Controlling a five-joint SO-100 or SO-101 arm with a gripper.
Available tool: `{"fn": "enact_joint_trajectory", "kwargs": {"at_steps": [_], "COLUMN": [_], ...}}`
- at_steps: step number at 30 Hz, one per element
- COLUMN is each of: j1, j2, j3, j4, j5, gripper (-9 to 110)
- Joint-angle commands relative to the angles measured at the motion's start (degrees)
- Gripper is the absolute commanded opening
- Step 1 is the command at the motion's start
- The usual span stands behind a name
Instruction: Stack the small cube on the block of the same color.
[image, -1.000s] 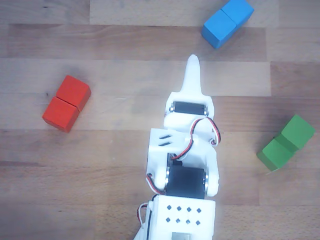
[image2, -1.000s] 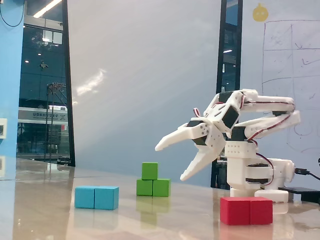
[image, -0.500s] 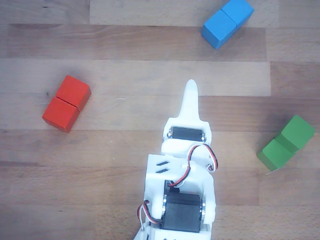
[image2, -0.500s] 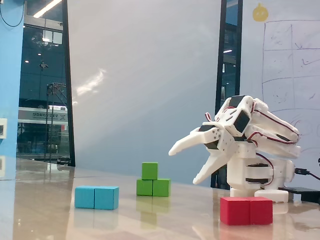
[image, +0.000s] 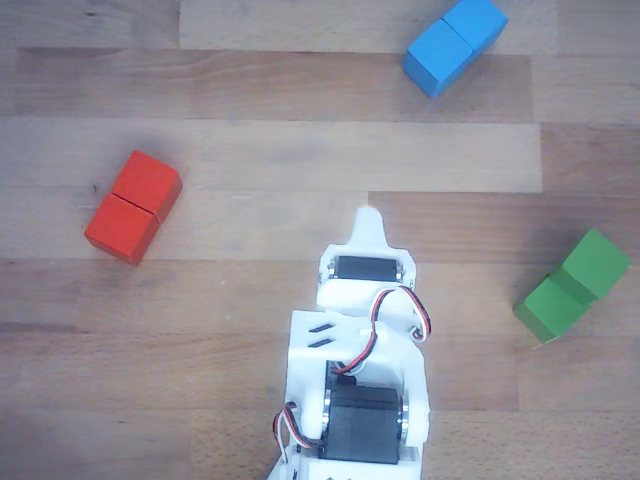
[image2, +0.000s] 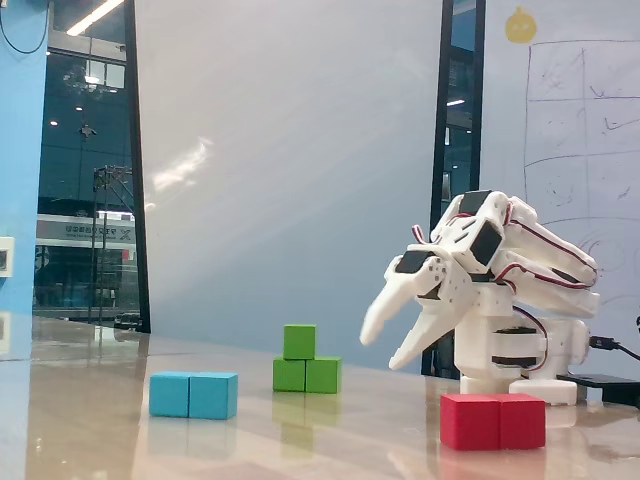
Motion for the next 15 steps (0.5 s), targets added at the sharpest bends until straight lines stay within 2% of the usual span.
{"fn": "enact_joint_trajectory", "kwargs": {"at_steps": [1,5,15], "j1": [-0.35,-0.26,-0.18], "j2": [1.93,1.93,1.67], "j3": [-0.70,-0.62,-0.62], "j4": [0.09,0.09,0.09], "j5": [-0.53,-0.79,-0.70], "gripper": [6,0,0]}}
